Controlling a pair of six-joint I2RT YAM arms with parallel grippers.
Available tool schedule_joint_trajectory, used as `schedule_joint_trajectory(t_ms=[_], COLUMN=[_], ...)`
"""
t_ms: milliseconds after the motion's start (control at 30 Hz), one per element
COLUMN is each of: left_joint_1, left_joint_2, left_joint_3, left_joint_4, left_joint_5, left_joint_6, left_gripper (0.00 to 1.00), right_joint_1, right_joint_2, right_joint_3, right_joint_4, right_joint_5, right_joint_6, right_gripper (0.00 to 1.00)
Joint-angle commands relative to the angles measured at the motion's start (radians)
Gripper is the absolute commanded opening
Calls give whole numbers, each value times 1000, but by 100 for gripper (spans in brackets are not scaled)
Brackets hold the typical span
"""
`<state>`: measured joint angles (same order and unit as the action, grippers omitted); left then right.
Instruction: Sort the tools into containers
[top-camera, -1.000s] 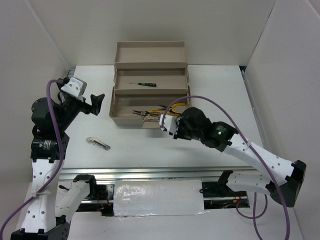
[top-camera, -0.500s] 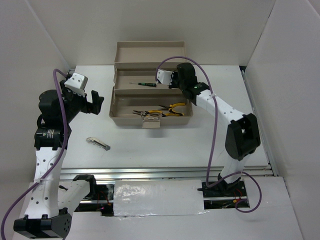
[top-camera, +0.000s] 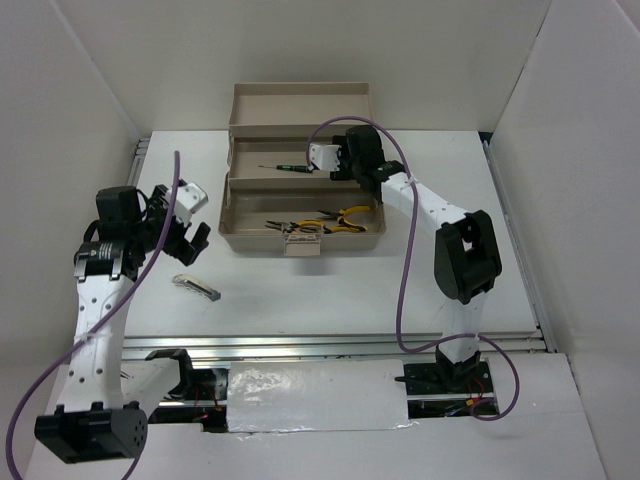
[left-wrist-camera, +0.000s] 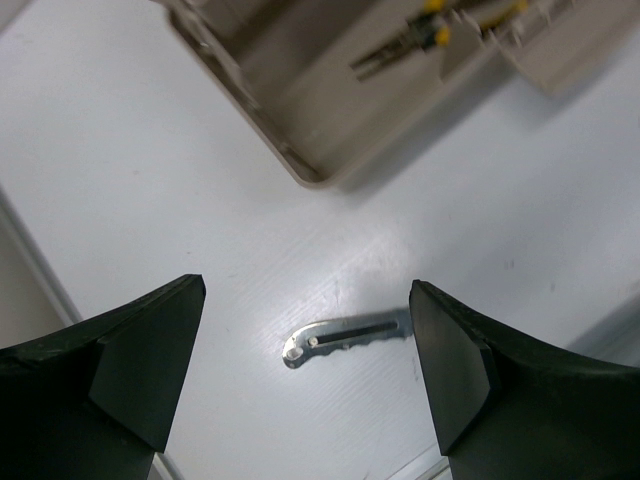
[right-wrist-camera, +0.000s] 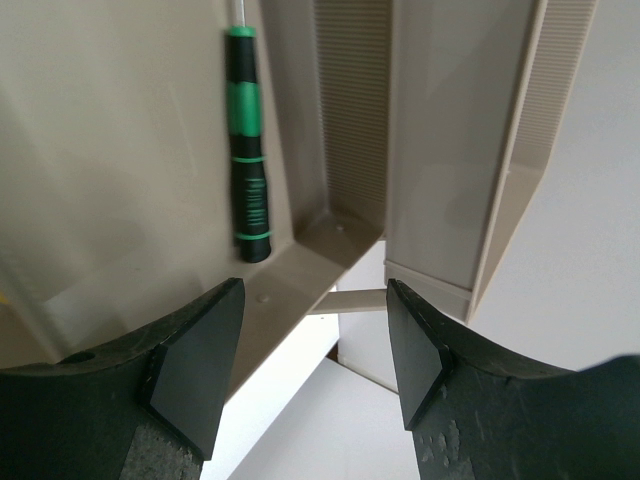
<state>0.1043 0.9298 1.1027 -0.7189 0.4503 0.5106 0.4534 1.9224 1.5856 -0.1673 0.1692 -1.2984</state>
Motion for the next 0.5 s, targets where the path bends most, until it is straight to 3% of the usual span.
schedule_joint_trajectory(t_ms=[0, 100, 200, 333, 467], left_joint_1=[31, 57, 64, 75, 83], left_joint_2=[76, 171, 268, 356, 386], left_joint_3=[28, 25, -10, -69, -150], left_joint_4=[-221, -400, -523, -492, -349], left_joint_5=[169, 205, 130, 56, -11], left_joint_6=[399, 740, 1015, 1149, 1244], left_gripper=[95, 92, 92, 89, 88], right_joint_1=[25, 42, 45, 16, -30], right_joint_2=[-80, -138, -229, -336, -445], right_joint_3=[-2, 7, 51, 119, 85], right_joint_4=[-21, -61, -160, -352, -477], right_joint_5=[-7, -7, -43, -164, -310], right_joint_6=[46, 141, 305, 551, 764], right_gripper=[67, 67, 67, 68, 72])
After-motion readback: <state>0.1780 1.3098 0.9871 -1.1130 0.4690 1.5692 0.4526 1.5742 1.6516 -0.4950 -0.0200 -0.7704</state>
